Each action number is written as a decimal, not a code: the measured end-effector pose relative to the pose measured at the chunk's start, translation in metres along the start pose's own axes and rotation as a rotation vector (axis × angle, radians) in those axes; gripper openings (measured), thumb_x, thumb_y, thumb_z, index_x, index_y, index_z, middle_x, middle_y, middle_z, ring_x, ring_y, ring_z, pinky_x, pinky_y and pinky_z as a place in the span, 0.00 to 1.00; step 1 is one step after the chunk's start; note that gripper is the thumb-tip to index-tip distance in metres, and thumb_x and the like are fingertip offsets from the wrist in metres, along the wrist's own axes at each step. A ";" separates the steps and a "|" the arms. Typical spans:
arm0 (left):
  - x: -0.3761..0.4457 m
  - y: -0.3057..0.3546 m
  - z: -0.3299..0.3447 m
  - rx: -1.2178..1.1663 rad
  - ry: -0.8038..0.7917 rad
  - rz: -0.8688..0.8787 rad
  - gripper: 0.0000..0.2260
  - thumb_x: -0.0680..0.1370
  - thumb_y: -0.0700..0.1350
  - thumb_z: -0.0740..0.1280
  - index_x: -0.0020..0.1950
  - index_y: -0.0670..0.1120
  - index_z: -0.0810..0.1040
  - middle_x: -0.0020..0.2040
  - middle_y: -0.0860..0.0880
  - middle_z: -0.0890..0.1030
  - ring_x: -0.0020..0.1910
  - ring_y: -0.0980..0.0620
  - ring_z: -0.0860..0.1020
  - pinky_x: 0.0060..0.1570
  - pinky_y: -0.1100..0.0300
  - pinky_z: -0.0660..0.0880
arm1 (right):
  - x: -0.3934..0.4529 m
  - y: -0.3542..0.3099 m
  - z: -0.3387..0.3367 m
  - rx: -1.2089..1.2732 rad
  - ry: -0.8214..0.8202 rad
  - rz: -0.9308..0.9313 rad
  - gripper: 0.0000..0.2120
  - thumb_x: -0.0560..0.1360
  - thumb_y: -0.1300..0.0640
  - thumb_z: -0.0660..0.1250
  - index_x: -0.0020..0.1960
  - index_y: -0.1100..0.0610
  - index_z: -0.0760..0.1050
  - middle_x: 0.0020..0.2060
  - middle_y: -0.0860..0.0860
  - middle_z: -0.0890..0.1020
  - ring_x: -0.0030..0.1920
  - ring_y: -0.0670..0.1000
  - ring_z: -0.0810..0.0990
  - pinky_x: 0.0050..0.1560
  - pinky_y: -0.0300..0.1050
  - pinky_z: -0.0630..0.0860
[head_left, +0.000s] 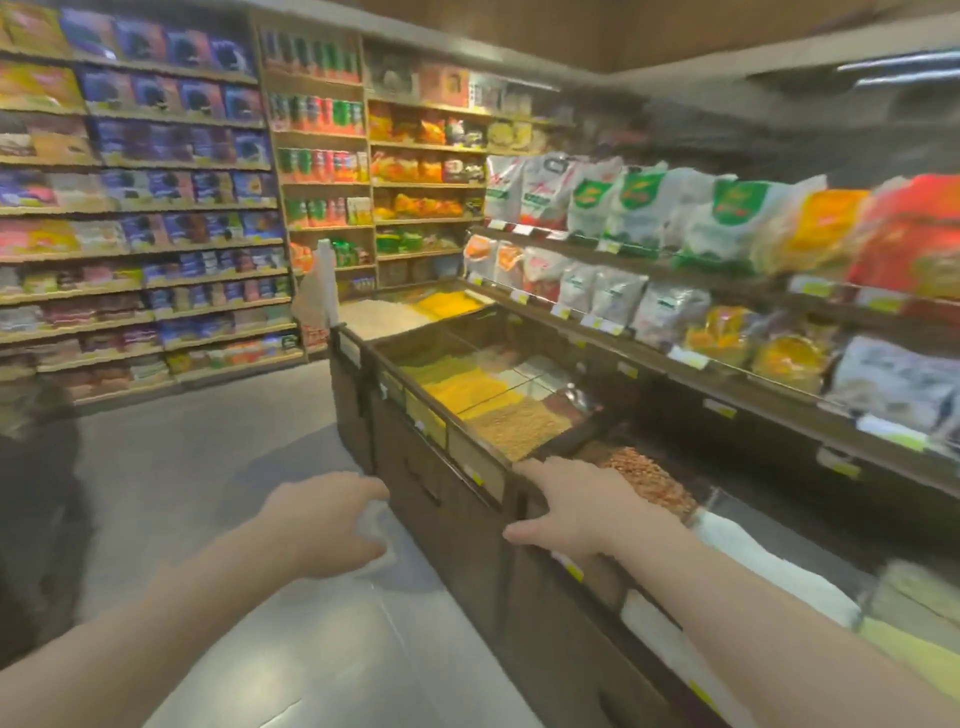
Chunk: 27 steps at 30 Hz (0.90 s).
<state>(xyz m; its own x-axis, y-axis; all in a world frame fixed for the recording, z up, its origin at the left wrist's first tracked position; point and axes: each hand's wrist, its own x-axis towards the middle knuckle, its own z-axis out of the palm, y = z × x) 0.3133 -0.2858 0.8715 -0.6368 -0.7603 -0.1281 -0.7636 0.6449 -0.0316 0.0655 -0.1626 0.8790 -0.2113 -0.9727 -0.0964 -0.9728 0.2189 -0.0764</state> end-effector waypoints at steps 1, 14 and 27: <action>0.014 0.020 0.000 0.005 0.003 0.060 0.28 0.78 0.64 0.64 0.76 0.62 0.65 0.73 0.57 0.72 0.72 0.52 0.72 0.64 0.52 0.74 | -0.010 0.019 0.002 0.016 -0.001 0.056 0.39 0.72 0.30 0.65 0.78 0.43 0.60 0.70 0.49 0.73 0.70 0.56 0.73 0.66 0.58 0.72; 0.136 0.223 0.008 0.055 -0.081 0.662 0.28 0.76 0.65 0.65 0.74 0.60 0.68 0.69 0.56 0.75 0.68 0.52 0.74 0.62 0.49 0.76 | -0.144 0.170 0.047 0.168 -0.039 0.751 0.41 0.71 0.28 0.63 0.79 0.42 0.59 0.76 0.44 0.68 0.74 0.52 0.70 0.69 0.54 0.72; 0.142 0.373 0.046 0.075 -0.148 0.890 0.26 0.77 0.63 0.66 0.74 0.61 0.68 0.65 0.57 0.77 0.63 0.52 0.76 0.58 0.52 0.75 | -0.257 0.221 0.095 0.297 0.009 0.984 0.38 0.74 0.32 0.65 0.79 0.42 0.58 0.76 0.45 0.69 0.73 0.51 0.70 0.64 0.51 0.72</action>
<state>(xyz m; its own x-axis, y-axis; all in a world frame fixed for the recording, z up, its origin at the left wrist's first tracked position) -0.0566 -0.1496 0.7964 -0.9643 0.0364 -0.2624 0.0170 0.9970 0.0760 -0.0865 0.1431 0.7930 -0.9042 -0.3520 -0.2417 -0.3054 0.9287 -0.2103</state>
